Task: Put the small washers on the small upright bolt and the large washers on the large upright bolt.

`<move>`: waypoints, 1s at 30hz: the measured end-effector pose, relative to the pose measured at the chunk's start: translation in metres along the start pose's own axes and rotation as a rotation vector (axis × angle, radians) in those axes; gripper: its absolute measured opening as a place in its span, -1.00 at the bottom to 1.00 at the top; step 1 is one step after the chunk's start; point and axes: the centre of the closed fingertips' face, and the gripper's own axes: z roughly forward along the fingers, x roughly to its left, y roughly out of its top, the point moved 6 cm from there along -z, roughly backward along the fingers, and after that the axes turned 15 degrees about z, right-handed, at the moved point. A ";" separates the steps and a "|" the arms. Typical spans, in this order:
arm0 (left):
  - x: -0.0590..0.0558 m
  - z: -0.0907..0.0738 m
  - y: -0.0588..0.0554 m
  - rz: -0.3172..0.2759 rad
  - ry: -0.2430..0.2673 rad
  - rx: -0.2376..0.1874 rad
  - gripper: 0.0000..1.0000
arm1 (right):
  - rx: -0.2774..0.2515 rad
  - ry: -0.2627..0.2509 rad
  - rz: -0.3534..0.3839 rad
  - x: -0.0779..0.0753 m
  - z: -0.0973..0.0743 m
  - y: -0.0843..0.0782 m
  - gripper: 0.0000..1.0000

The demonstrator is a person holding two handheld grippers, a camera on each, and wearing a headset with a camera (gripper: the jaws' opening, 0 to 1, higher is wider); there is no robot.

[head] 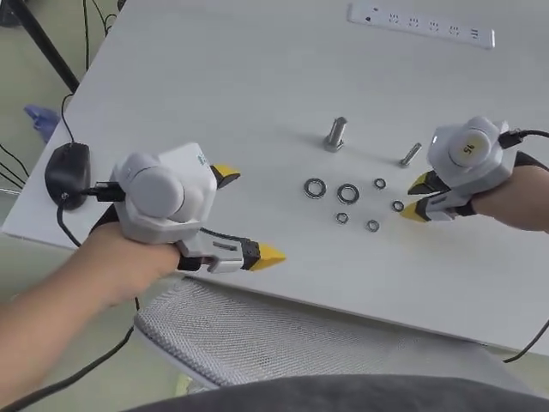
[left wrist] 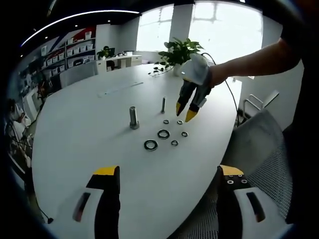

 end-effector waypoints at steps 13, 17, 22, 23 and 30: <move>-0.001 -0.001 -0.001 0.031 -0.015 0.004 0.75 | 0.032 -0.023 -0.039 -0.002 0.008 0.000 -0.51; 0.001 -0.003 -0.003 0.014 -0.011 -0.003 0.83 | 0.037 -0.030 -0.040 0.000 0.009 0.001 -0.54; -0.001 -0.004 -0.005 0.008 -0.014 -0.004 0.88 | 0.038 -0.034 -0.043 0.003 0.009 0.001 -0.60; -0.001 -0.004 -0.006 0.009 -0.016 0.001 0.87 | 0.037 -0.035 -0.040 0.003 0.009 0.001 -0.60; -0.003 -0.005 -0.007 0.016 -0.026 0.013 0.80 | 0.036 -0.030 -0.001 -0.005 0.011 0.003 -0.69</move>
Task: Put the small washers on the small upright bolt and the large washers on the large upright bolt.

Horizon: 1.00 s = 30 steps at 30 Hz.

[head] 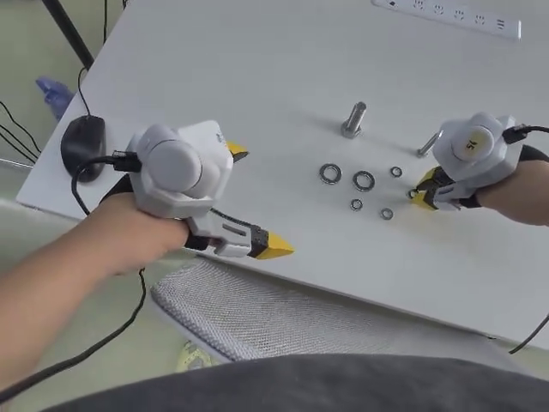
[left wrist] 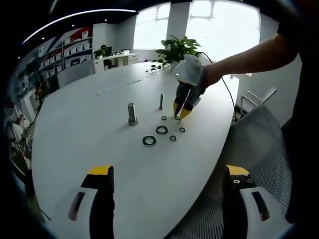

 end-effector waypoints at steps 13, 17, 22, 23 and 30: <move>0.000 -0.003 -0.001 0.008 -0.006 0.009 0.71 | 0.094 -0.040 0.019 0.007 0.000 0.007 -0.69; -0.001 -0.004 -0.002 0.010 -0.010 0.014 0.68 | 0.166 -0.086 -0.005 0.011 0.002 0.011 -0.70; -0.004 -0.003 -0.002 0.009 -0.016 0.015 0.65 | 0.181 -0.107 -0.015 0.013 0.001 0.011 -0.71; -0.005 -0.003 -0.001 0.010 -0.018 0.013 0.64 | 0.165 -0.099 0.016 0.012 0.000 0.010 -0.71; -0.008 -0.005 -0.002 0.016 -0.025 0.018 0.62 | 0.065 -0.054 0.094 0.006 -0.002 0.004 -0.77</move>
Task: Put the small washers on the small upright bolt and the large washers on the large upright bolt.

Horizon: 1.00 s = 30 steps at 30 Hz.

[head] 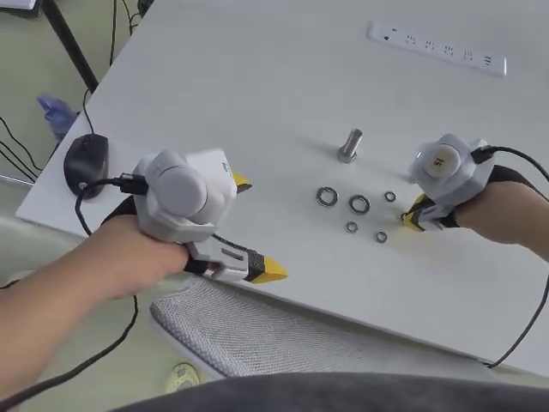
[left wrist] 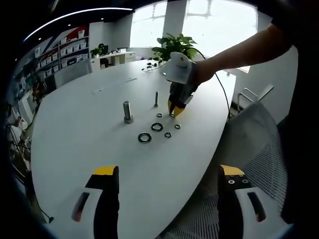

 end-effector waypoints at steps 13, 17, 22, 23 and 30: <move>0.005 -0.001 0.002 0.010 0.012 0.005 0.59 | 0.007 -0.011 0.018 -0.007 -0.014 -0.003 -0.77; 0.011 -0.001 0.004 0.005 0.026 -0.002 0.59 | 0.009 -0.010 0.022 -0.022 -0.023 -0.005 -0.77; 0.013 0.000 0.002 -0.011 0.038 -0.004 0.66 | 0.005 -0.026 0.030 -0.031 -0.042 -0.004 -0.77; 0.013 -0.001 0.001 -0.013 0.039 -0.004 0.67 | 0.005 -0.027 0.028 -0.033 -0.044 -0.004 -0.77; 0.013 0.001 0.000 -0.037 0.038 -0.017 0.83 | -0.012 -0.050 0.011 -0.048 -0.067 0.012 -0.77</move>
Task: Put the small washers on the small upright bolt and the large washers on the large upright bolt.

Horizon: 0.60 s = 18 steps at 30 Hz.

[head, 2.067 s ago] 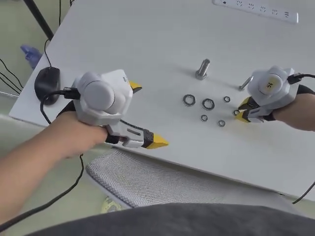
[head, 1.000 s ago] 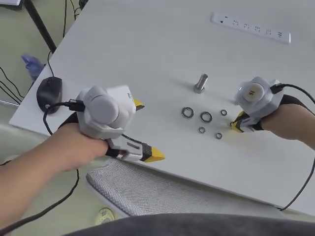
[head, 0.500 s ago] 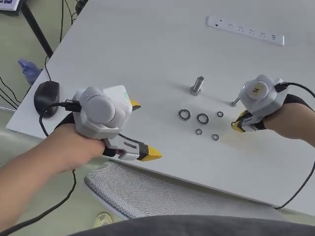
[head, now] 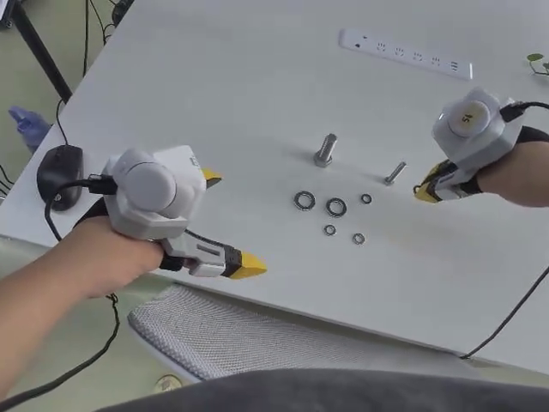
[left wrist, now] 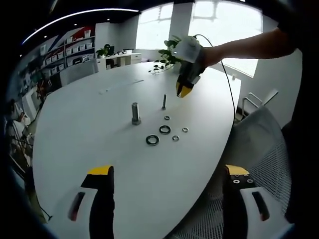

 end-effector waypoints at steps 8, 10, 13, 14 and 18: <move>0.002 0.003 0.004 -0.006 -0.003 -0.015 0.94 | -0.012 -0.016 -0.030 -0.010 -0.003 0.019 -0.77; 0.001 0.004 0.003 -0.010 -0.004 -0.013 0.98 | -0.016 -0.019 -0.037 -0.011 -0.001 0.024 -0.77; 0.001 0.003 0.004 -0.016 -0.002 -0.018 0.99 | -0.013 -0.018 -0.047 -0.013 0.002 0.031 -0.77; 0.001 0.003 0.003 -0.018 0.000 -0.019 0.99 | -0.011 -0.019 -0.049 -0.013 0.003 0.032 -0.77; 0.002 0.003 0.001 -0.021 -0.001 -0.012 0.99 | -0.001 -0.018 -0.053 -0.016 0.007 0.035 -0.77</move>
